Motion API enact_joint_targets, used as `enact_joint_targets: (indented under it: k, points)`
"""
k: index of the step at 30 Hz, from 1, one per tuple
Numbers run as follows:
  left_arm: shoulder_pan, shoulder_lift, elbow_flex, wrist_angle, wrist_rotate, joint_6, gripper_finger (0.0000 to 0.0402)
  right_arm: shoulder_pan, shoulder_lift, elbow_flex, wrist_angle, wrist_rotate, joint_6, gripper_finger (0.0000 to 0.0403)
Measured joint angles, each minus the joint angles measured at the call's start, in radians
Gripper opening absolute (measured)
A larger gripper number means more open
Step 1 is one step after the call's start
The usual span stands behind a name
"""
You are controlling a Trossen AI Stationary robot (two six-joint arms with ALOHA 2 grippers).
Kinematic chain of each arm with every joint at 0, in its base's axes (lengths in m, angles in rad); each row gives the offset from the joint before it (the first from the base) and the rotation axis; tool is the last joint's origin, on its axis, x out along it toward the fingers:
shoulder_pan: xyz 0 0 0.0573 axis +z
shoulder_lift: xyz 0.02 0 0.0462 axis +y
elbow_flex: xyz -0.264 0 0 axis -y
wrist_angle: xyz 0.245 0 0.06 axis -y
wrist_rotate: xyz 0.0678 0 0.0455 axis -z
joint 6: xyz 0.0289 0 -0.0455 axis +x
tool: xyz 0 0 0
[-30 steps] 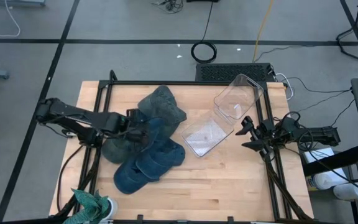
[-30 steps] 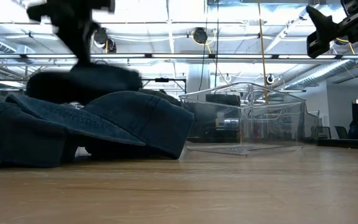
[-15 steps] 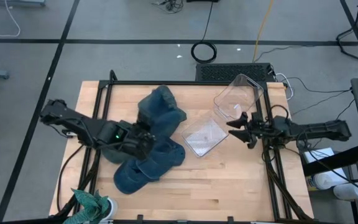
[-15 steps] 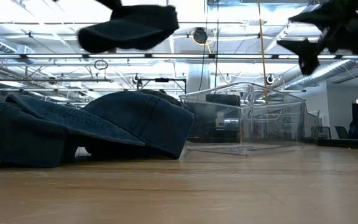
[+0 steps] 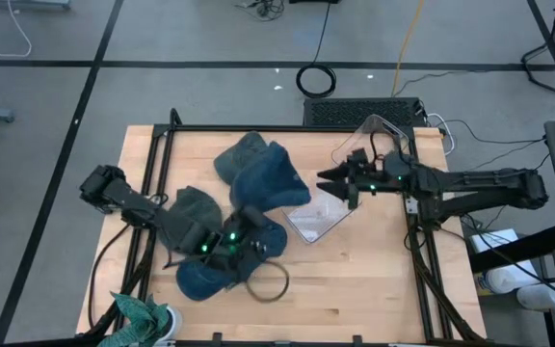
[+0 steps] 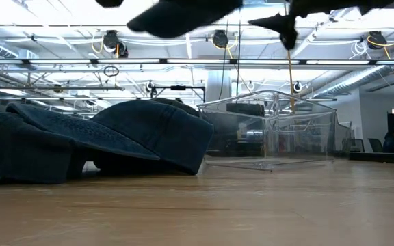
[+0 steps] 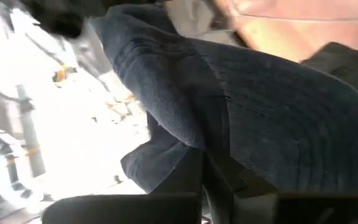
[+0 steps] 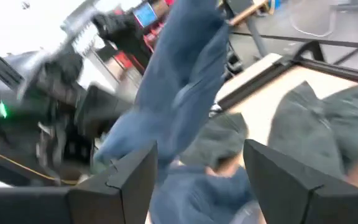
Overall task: Pick & Place hat
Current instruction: Put the top blue cap into the top transparent bin
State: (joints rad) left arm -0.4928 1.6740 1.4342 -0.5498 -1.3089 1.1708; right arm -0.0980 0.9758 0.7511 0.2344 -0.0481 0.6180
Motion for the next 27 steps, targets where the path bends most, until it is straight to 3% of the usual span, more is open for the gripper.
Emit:
enact_joint_targets:
  k: [5,10,17,27]
  points:
    - [-0.07,0.011,0.0,0.106,-0.009,0.098,0.0004,-0.048,0.097,0.003,0.181,-0.162,0.096,0.0226]
    - [-0.097,0.01,0.0,0.134,-0.017,0.102,0.0003,-0.051,0.19,0.004,0.309,-0.206,0.125,0.0226]
    - [-0.087,0.01,0.0,0.135,-0.015,0.08,0.0003,-0.044,0.283,0.005,0.551,-0.368,0.222,0.0226]
    - [-0.046,0.01,0.0,0.136,0.03,0.074,0.0004,-0.044,0.294,0.008,0.519,-0.361,0.209,0.0226]
